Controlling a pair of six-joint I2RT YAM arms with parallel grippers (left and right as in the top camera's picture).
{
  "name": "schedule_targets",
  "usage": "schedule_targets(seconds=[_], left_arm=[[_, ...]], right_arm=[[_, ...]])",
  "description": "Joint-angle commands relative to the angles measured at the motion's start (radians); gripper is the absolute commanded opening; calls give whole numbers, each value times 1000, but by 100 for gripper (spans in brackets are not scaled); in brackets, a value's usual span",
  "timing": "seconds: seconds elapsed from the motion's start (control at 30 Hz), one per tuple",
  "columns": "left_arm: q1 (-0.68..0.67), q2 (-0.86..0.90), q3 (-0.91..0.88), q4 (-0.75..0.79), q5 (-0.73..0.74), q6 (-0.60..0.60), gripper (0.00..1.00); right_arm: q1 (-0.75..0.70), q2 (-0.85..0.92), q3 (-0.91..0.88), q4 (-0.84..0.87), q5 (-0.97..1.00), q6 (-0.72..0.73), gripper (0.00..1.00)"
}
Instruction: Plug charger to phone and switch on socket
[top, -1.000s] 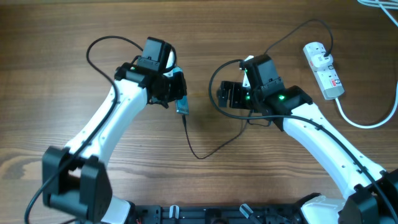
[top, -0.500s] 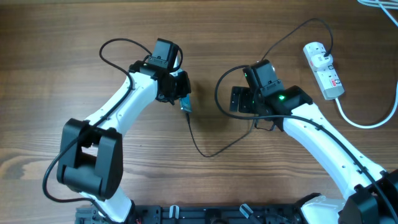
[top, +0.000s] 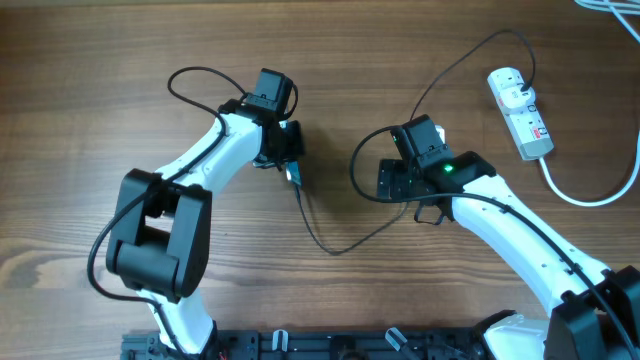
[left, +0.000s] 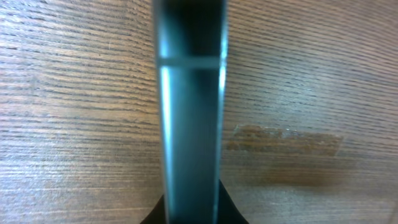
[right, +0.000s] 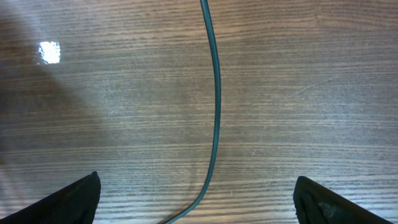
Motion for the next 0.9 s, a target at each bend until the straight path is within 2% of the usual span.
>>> schedule_targets(seconds=[0.0, 0.23, 0.3, 0.73, 0.8, 0.87], left_arm=[[-6, 0, 2, 13, -17, -6, 4], [-24, 0, 1, 10, -29, -6, 11], [-24, 0, 1, 8, -29, -6, 17], [-24, 0, 1, 8, -29, -6, 24], [-24, 0, 1, 9, -29, -6, 13], [-24, 0, 1, 10, -29, -6, 8]], right_arm=[[0, -4, -10, 12, -16, -5, 100], [0, -4, -10, 14, -19, -6, 100], [0, -4, -10, 14, -19, -6, 100], [0, -4, -10, 14, -19, -6, 100], [0, -4, -10, 14, -21, -6, 100], [0, -4, -10, 19, -49, -6, 100]])
